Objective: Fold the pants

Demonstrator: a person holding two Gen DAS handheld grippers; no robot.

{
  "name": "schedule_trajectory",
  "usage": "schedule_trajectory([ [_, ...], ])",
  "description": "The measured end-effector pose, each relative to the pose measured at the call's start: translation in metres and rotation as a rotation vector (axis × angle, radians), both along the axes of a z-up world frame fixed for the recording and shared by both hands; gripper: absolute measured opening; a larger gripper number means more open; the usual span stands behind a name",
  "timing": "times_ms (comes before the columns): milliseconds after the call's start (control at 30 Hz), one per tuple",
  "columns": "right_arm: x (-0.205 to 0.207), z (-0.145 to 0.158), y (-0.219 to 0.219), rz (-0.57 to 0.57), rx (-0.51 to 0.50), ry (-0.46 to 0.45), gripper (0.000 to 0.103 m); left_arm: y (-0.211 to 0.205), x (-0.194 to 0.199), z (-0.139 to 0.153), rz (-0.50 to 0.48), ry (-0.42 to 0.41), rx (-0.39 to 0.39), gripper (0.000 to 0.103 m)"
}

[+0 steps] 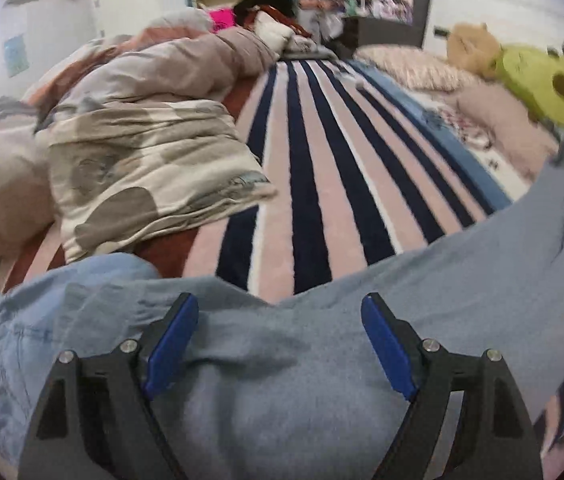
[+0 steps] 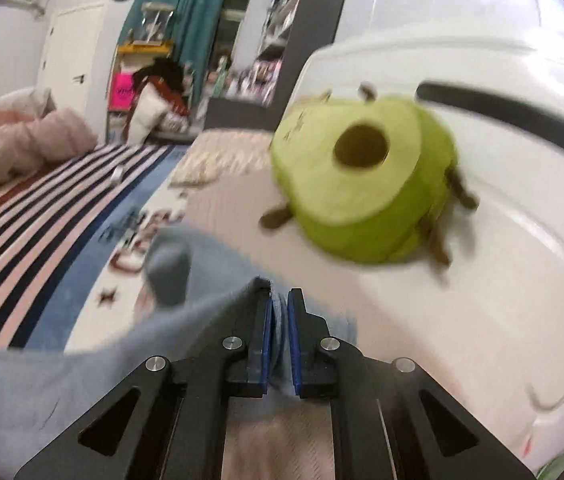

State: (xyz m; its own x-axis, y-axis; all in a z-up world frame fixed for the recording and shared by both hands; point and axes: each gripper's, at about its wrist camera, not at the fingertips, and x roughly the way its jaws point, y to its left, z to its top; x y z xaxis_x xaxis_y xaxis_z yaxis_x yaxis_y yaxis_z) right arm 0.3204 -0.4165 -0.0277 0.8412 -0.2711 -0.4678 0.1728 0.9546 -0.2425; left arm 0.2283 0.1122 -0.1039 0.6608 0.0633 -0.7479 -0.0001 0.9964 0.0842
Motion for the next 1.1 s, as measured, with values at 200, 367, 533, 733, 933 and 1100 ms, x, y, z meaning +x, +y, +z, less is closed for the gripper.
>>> schedule_trajectory([
  [200,0.026,-0.002,-0.006,-0.044,-0.079,0.105,0.006,-0.017,0.008,-0.022,-0.063,0.091,0.114,0.081],
  [367,-0.006,-0.014,0.006,0.002,-0.020,0.153,0.061,-0.019,-0.002,-0.022,-0.105,0.107,0.080,0.081],
  [533,-0.054,0.007,0.051,0.194,0.074,0.092,0.061,-0.023,-0.010,0.002,-0.191,0.063,0.018,0.081],
  [733,-0.052,-0.005,0.144,0.579,0.212,0.213,0.061,-0.047,0.003,-0.014,-0.277,0.145,0.047,0.081],
  [933,-0.040,-0.076,0.243,0.850,0.123,0.435,0.057,-0.056,-0.010,-0.043,-0.329,0.231,0.064,0.079],
  [1100,-0.050,-0.124,0.286,0.984,0.056,0.576,0.057,-0.055,-0.017,-0.043,-0.342,0.227,0.039,0.078],
])
